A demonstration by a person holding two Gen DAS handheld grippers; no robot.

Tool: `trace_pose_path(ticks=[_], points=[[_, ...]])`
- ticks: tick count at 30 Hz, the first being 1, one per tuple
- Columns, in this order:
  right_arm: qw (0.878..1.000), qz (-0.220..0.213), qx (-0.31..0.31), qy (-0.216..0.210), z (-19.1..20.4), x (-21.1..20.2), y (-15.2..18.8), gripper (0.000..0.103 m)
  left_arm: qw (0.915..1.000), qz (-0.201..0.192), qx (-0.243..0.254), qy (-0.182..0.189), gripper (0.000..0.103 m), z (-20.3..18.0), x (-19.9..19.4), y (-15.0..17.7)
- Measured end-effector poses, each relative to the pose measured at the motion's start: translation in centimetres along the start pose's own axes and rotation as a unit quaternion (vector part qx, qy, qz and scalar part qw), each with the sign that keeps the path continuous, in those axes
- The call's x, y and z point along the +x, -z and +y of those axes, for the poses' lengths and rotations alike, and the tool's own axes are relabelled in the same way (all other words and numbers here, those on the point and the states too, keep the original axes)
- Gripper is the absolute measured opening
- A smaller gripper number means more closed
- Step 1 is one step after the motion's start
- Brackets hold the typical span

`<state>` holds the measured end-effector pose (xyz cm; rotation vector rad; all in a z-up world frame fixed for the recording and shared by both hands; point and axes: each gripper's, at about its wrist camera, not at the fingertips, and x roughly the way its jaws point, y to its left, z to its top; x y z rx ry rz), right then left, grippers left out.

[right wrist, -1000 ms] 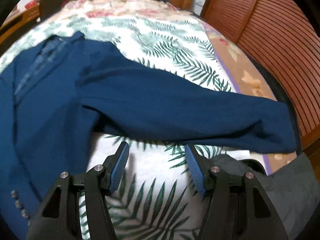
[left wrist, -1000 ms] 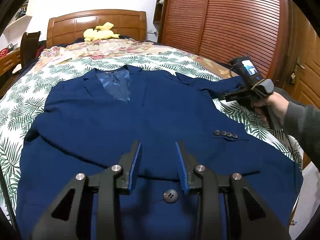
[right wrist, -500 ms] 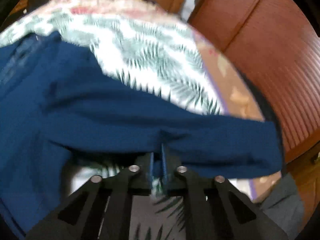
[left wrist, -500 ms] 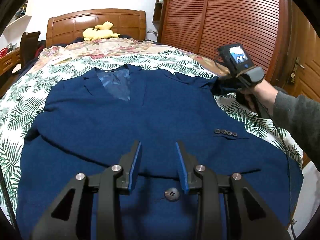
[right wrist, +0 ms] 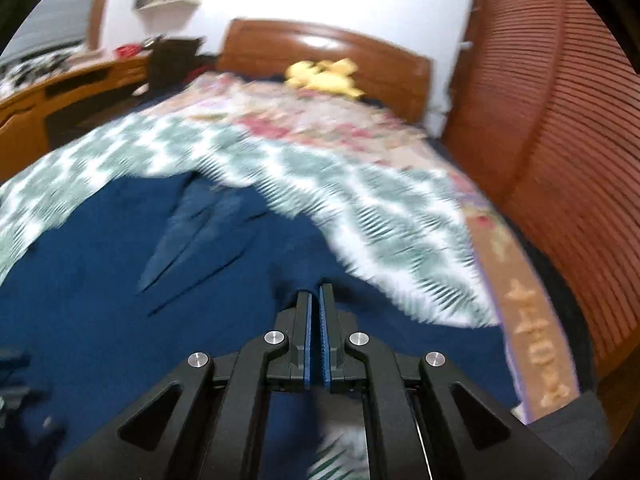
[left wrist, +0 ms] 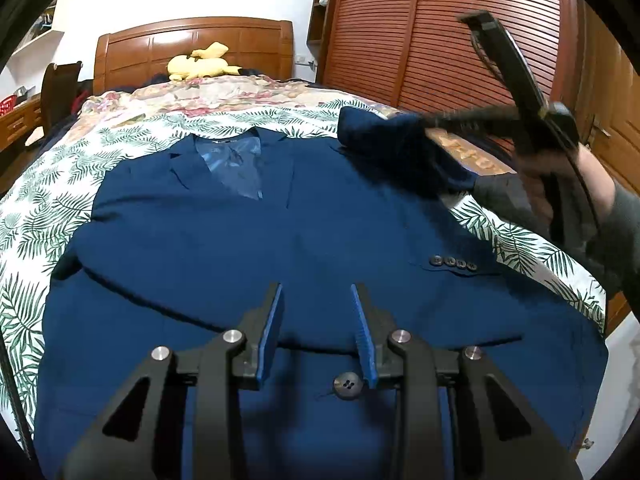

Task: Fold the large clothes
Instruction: 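Grasp the other navy sleeve cuff with the right tool and lift it, then fold the held sleeve across the jacket body with the right tool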

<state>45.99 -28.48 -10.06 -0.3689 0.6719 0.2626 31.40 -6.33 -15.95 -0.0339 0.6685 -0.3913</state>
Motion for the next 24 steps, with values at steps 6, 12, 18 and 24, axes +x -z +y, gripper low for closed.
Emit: trace_pose_path(ticks=[6, 12, 18, 24], points=[[0.997, 0.065, 0.022, -0.02, 0.5, 0.7, 3.1, 0.005, 1.0, -0.002, 0.001, -0.001, 0.033, -0.1, -0.3, 0.0], [0.998, 0.02, 0.051, -0.023, -1.0, -3.0, 3.3, 0.057, 1.0, -0.005, -0.001, -0.002, 0.033, 0.1, -0.4, -0.2], [0.998, -0.004, 0.067, 0.004, -3.3, -3.9, 2.1, 0.063, 1.0, -0.007, 0.0, -0.003, 0.033, 0.1, -0.6, -0.2], [0.996, 0.014, 0.084, 0.036, -5.6, -1.8, 2.3, 0.066, 1.0, -0.006, 0.001, -0.003, 0.033, 0.1, -0.5, -0.2]])
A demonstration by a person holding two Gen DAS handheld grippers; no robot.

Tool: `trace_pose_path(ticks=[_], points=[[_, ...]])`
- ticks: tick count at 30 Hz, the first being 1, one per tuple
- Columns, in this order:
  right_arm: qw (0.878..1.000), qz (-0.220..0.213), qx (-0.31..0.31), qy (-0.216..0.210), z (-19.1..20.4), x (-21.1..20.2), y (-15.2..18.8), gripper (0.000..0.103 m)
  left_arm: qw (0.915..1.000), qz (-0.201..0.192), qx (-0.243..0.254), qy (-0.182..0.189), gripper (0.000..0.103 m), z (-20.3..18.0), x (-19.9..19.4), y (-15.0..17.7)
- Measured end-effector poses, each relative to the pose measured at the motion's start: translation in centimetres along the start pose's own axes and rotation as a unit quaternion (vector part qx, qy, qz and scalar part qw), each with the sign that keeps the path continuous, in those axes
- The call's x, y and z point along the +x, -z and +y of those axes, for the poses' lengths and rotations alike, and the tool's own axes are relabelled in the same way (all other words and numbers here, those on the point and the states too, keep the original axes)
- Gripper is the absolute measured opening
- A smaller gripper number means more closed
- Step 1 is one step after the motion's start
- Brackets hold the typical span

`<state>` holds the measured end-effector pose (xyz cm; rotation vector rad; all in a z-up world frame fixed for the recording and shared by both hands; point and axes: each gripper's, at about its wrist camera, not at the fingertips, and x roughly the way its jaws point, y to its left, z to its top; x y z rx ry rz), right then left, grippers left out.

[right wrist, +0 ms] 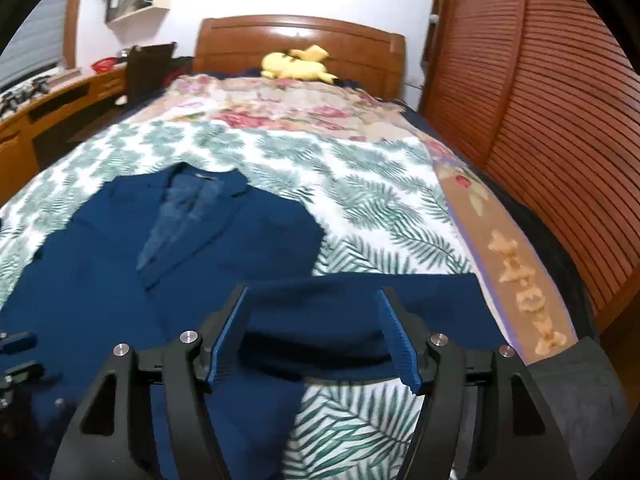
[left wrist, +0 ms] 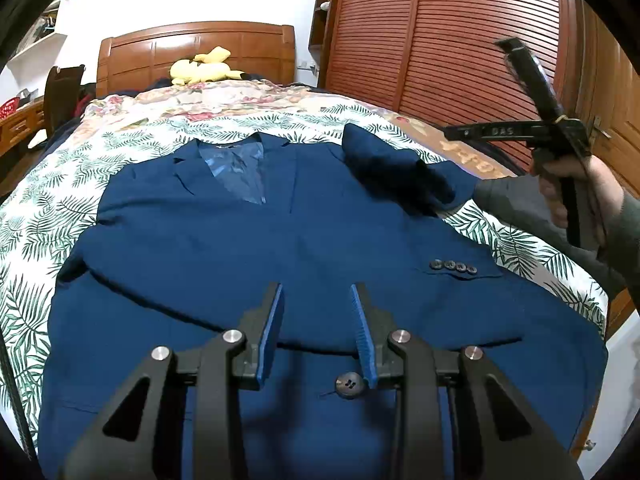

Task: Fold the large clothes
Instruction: 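Fold the held sleeve across the jacket body with the right tool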

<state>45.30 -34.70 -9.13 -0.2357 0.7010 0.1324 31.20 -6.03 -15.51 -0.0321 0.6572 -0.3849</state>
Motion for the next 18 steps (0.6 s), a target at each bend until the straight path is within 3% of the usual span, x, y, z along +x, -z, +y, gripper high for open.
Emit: trace_pose_path(ticks=[11, 18], points=[[0.996, 0.054, 0.064, 0.013, -3.1, 4.4, 2.1, 0.066, 1.0, 0.004, 0.0, 0.001, 0.033, -0.2, 0.3, 0.0], [0.984, 0.106, 0.14, 0.013, -5.0, 8.1, 4.8, 0.066, 1.0, 0.004, 0.0, 0.0, 0.033, -0.3, 0.4, 0.0]])
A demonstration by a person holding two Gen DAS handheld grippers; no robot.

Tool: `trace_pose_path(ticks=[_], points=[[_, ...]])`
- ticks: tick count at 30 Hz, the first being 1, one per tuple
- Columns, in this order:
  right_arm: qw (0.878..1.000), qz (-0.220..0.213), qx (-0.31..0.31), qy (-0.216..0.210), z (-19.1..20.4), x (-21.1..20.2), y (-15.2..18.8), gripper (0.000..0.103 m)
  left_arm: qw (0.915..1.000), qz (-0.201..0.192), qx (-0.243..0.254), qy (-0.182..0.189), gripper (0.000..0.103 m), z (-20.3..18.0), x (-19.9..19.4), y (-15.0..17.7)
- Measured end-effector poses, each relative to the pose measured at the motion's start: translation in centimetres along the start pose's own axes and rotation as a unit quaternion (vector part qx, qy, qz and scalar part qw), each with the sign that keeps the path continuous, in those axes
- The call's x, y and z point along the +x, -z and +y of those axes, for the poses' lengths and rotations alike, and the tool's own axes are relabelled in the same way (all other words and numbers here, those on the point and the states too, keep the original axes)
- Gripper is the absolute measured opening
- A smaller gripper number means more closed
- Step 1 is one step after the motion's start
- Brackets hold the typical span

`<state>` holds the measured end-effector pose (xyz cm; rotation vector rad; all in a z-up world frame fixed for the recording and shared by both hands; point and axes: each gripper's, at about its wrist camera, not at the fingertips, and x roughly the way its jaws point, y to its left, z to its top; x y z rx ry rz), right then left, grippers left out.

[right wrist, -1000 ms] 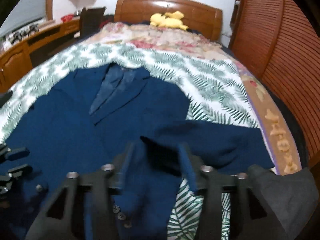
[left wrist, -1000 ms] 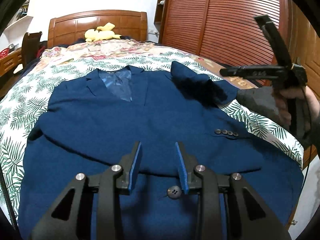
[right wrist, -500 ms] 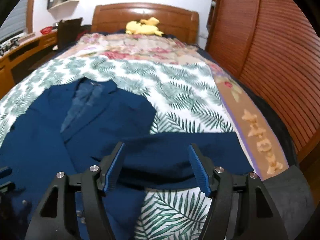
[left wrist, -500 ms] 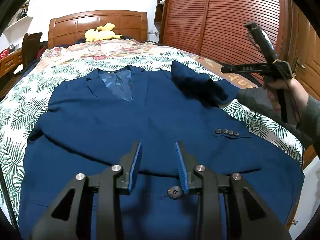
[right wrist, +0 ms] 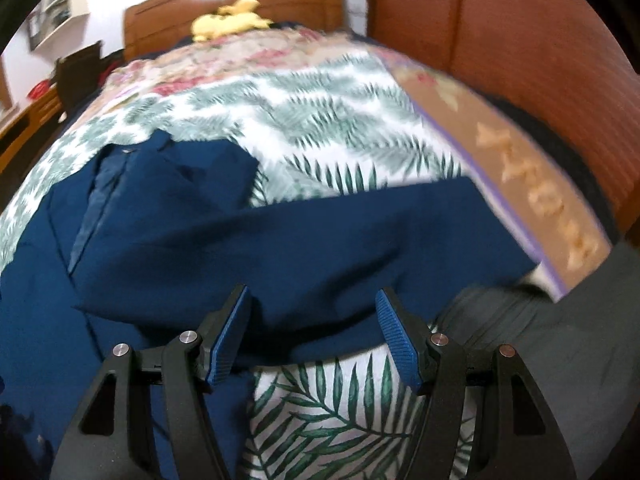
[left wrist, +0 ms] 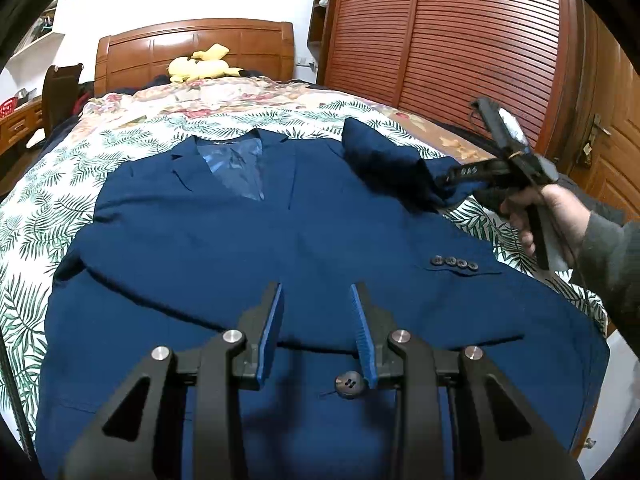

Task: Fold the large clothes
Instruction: 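Fold the held sleeve across the jacket body with the right tool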

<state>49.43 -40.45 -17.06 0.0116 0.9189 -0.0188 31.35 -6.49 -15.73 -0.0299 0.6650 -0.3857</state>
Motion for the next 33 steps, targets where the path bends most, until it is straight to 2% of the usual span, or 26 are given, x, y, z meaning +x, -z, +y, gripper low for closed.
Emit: trace_pose_path(ticks=[5, 13, 15, 16, 17, 20, 21, 27, 31, 33], points=[[0.998, 0.049, 0.039, -0.007, -0.9, 2.6, 1.0, 0.067, 1.0, 0.001, -0.001, 0.001, 0.033, 0.0, 0.1, 0.0], [0.995, 0.066, 0.067, -0.014, -1.1, 3.1, 1.0, 0.067, 1.0, 0.0, 0.004, -0.001, 0.033, -0.1, -0.1, 0.0], [0.996, 0.069, 0.057, -0.023, -0.7, 3.3, 1.0, 0.055, 1.0, 0.0, 0.004, -0.001, 0.033, -0.1, -0.1, 0.0], [0.996, 0.07, 0.055, -0.026, -0.6, 3.4, 0.9, 0.043, 1.0, 0.001, 0.004, -0.002, 0.033, -0.2, -0.2, 0.0], [0.996, 0.07, 0.052, -0.031, -0.4, 3.4, 0.9, 0.025, 1.0, 0.001, 0.005, -0.003, 0.033, -0.2, -0.3, 0.0], [0.997, 0.071, 0.03, -0.031, 0.3, 3.3, 1.0, 0.007, 1.0, 0.0, 0.008, -0.006, 0.033, -0.2, -0.6, 0.0], [0.997, 0.069, 0.026, -0.033, 0.4, 3.2, 0.9, 0.005, 0.9999, -0.001, 0.009, -0.008, 0.033, -0.2, -0.8, 0.0], [0.998, -0.029, 0.012, -0.047, 1.1, -1.9, -0.5, 0.001, 0.9998, -0.006, 0.01, -0.013, 0.033, 0.1, -2.1, -0.2], [0.994, -0.077, -0.023, -0.076, 3.2, -6.2, -2.2, 0.001, 0.9996, -0.016, 0.009, -0.021, 0.033, 0.8, -3.5, -0.4], [0.988, -0.107, -0.052, -0.099, 5.5, -9.0, -2.9, 0.001, 0.9994, -0.021, 0.004, -0.027, 0.033, 1.4, -4.3, -0.5]])
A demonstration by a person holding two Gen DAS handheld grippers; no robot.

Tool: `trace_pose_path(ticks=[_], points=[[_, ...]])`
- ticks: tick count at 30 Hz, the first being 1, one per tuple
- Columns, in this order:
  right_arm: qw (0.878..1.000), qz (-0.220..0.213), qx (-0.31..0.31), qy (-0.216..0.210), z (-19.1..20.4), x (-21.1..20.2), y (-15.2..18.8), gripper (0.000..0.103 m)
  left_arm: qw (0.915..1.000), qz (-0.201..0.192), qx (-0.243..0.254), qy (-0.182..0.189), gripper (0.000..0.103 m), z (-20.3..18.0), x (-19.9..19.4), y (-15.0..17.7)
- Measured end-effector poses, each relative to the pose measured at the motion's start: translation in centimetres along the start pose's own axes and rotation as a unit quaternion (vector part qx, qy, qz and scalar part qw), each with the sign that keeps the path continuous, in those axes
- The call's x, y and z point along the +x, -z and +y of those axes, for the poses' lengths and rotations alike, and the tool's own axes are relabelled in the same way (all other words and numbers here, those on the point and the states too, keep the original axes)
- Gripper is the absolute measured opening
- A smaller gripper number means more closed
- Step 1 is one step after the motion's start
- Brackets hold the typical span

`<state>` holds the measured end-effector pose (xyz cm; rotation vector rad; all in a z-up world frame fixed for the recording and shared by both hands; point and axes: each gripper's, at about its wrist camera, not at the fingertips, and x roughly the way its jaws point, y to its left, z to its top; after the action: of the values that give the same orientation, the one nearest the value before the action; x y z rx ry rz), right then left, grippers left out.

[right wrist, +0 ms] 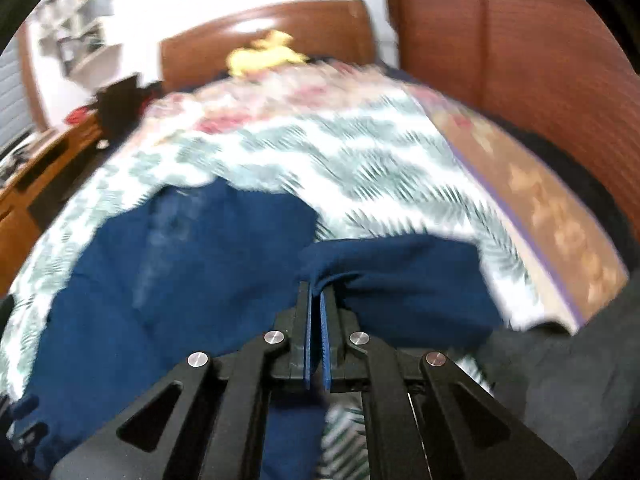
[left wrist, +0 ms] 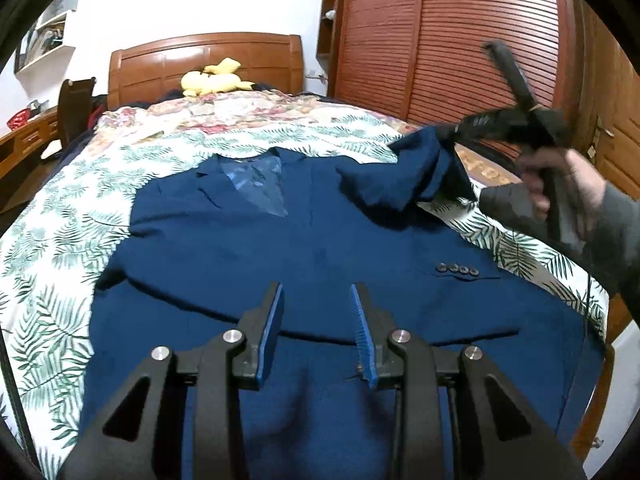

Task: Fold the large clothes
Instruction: 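Fold the held sleeve across the jacket body with the right tool, then open the right tool to release the sleeve onto the jacket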

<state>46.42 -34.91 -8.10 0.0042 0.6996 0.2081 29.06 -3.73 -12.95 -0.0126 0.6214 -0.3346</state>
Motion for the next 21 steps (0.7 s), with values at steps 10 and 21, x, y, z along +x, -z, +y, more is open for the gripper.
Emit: trace_pose_path(ticks=[10, 21], points=[[0.985, 0.005, -0.106, -0.138, 14.3, -5.2, 1.2, 0.016, 0.9991, -0.02, -0.032, -0.021, 0.033, 3.4, -2.7, 0.0], [0.993, 0.02, -0.092, -0.076, 11.3, -5.1, 6.0, 0.044, 0.9996, -0.017, -0.008, -0.02, 0.033, 2.2, -2.9, 0.2]])
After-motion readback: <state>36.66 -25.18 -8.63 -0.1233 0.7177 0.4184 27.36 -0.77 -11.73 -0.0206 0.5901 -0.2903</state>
